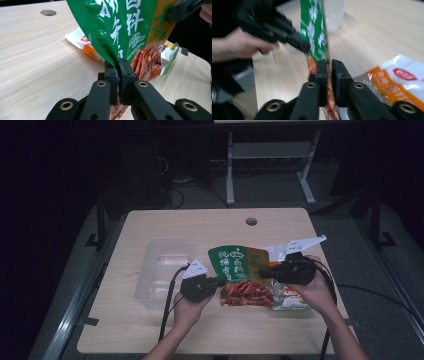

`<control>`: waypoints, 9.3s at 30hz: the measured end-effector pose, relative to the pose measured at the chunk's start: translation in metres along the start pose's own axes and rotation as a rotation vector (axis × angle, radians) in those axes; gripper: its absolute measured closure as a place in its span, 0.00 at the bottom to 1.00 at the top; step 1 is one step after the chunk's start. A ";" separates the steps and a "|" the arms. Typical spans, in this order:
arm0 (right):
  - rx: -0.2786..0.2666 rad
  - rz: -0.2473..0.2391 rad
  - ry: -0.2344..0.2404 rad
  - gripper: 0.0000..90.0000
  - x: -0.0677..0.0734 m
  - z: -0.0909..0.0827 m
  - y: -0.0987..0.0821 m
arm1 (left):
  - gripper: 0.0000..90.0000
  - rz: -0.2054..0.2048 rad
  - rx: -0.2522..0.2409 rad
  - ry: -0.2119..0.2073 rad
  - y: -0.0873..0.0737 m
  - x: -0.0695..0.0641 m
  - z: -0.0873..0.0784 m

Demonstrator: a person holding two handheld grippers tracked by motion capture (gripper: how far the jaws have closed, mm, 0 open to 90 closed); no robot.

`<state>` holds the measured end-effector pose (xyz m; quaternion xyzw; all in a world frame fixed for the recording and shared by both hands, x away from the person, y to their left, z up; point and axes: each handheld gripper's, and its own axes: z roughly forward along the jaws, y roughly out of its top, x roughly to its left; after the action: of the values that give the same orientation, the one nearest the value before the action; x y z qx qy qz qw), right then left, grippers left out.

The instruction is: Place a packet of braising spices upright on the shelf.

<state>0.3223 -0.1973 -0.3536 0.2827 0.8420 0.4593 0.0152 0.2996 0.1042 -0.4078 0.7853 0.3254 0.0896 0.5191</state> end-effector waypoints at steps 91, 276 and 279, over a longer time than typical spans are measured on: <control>-0.025 -0.196 0.103 1.00 0.025 0.118 0.181 | 0.43 0.140 0.048 -0.043 -0.035 -0.028 -0.044; 0.110 0.410 -0.108 0.75 -0.103 0.022 -0.061 | 0.31 0.155 0.083 -0.014 -0.038 -0.033 -0.027; 0.107 0.430 -0.085 0.87 -0.103 0.026 -0.060 | 0.31 0.154 0.085 -0.018 -0.038 -0.033 -0.026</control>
<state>0.3881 -0.2531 -0.4395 0.4753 0.7840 0.3943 -0.0629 0.2459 0.1135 -0.4232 0.8301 0.2630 0.1081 0.4797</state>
